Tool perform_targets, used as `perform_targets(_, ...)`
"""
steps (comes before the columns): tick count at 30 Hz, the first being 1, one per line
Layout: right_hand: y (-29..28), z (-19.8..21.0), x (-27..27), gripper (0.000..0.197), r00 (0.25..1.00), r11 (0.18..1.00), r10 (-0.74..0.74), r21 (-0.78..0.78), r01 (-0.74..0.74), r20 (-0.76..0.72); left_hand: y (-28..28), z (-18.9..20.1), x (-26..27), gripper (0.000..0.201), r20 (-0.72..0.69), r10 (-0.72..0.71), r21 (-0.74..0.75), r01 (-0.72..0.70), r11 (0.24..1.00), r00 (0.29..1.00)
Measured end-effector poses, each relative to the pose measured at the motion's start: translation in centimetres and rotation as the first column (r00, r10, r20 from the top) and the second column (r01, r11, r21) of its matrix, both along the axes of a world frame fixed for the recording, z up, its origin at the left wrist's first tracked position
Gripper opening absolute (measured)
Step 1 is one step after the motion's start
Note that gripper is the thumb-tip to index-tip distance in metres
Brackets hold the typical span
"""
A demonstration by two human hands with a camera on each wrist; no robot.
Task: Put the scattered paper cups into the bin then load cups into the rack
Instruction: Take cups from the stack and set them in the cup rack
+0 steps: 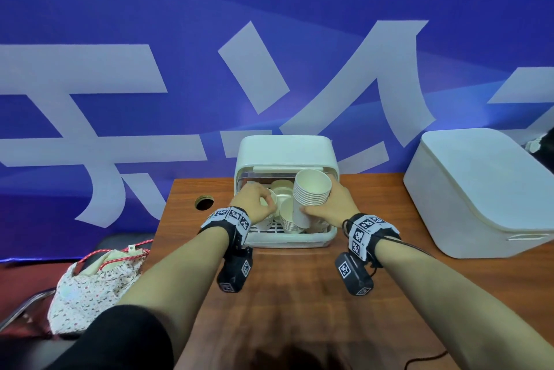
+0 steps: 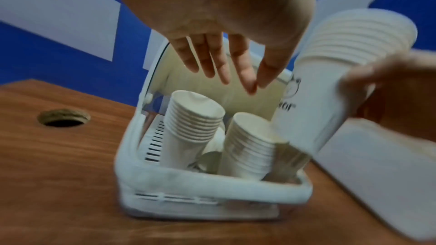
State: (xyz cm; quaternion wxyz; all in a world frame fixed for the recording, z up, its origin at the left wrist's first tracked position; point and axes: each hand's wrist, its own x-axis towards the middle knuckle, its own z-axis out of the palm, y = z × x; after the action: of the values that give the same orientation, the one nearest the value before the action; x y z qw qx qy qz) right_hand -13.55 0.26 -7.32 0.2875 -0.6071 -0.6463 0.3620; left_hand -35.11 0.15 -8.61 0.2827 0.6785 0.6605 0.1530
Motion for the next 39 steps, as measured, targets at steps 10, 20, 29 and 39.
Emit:
perform_targets(10, 0.5, -0.7, -0.1, 0.075, 0.998, 1.000, -0.003, -0.013, 0.002, -0.057, 1.7, -4.3, 1.3, 0.027, -0.464, -0.273, -0.376, 0.092, 0.922, 0.842)
perform_targets(20, 1.3, -1.5, 0.2, 0.076, 0.999, 1.000, 0.014, 0.007, -0.013, -0.047, 5.7, -5.1, 1.5, 0.061, -0.485, -0.194, -0.265, 0.068, 0.962, 0.853)
perform_targets(29, 1.7, -1.8, 0.1, 0.073, 0.996, 0.998, 0.056, 0.032, -0.053, -0.067, 8.0, -4.8, 2.3, 0.053, -0.442, -0.105, -0.280, -0.026, 0.960, 0.891)
perform_targets(39, 2.0, -1.9, 0.3, 0.072, 0.992, 0.998, 0.057, 0.037, -0.053, -0.113, 8.4, -5.9, 1.7, 0.032, -0.403, -0.066, -0.214, -0.024, 0.977, 0.913)
